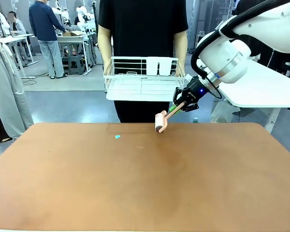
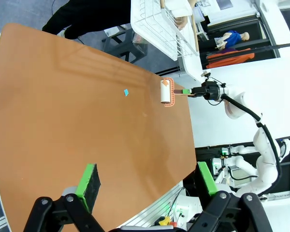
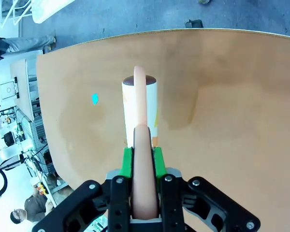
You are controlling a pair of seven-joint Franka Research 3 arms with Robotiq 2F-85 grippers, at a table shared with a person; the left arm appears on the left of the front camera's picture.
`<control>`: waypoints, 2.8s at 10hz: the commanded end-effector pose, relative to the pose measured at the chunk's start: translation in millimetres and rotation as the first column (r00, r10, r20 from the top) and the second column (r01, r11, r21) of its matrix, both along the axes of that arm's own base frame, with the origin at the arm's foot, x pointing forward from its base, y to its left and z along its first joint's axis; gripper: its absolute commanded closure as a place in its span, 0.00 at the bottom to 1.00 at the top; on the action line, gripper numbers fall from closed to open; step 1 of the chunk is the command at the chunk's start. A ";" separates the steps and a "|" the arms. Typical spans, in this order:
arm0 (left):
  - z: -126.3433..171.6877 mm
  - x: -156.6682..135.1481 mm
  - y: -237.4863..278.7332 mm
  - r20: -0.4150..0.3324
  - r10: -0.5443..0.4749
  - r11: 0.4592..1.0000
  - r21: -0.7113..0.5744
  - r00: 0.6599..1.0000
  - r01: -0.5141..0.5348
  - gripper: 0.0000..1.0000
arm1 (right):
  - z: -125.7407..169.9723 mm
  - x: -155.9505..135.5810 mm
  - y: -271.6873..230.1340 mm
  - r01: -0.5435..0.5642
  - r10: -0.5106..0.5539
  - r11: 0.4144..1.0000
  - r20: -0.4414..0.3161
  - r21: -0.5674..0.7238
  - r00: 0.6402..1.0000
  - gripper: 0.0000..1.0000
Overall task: Clean the table.
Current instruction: Clean the table with the Lint Roller when the human lifts the Dish drying rack.
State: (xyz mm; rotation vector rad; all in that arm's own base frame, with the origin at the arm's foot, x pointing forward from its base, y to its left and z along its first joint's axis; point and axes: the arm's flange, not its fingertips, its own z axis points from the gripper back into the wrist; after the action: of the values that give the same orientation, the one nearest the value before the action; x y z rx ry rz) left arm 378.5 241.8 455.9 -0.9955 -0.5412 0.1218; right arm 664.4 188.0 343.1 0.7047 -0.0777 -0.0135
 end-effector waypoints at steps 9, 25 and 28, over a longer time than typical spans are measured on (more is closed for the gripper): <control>1.2 -1.3 1.5 0.014 -0.001 1.000 -0.015 1.000 0.001 0.00 | -67.8 7.3 49.2 0.006 -0.007 1.000 -0.098 -0.017 0.995 0.79; 1.2 -1.3 1.5 0.014 -0.001 1.000 -0.015 1.000 0.001 0.00 | -56.9 -1.7 230.7 -0.187 0.187 0.982 -0.127 0.015 0.974 0.79; 1.2 -1.3 1.5 0.014 -0.001 1.000 -0.015 1.000 0.001 0.00 | -39.7 -3.6 226.5 -0.194 0.198 0.980 -0.114 0.041 0.974 0.79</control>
State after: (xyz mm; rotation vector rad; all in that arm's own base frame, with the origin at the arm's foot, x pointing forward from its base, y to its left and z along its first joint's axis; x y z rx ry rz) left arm 378.7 241.6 455.9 -0.9955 -0.5408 0.1212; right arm 668.3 414.4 293.8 0.7619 0.0655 0.1119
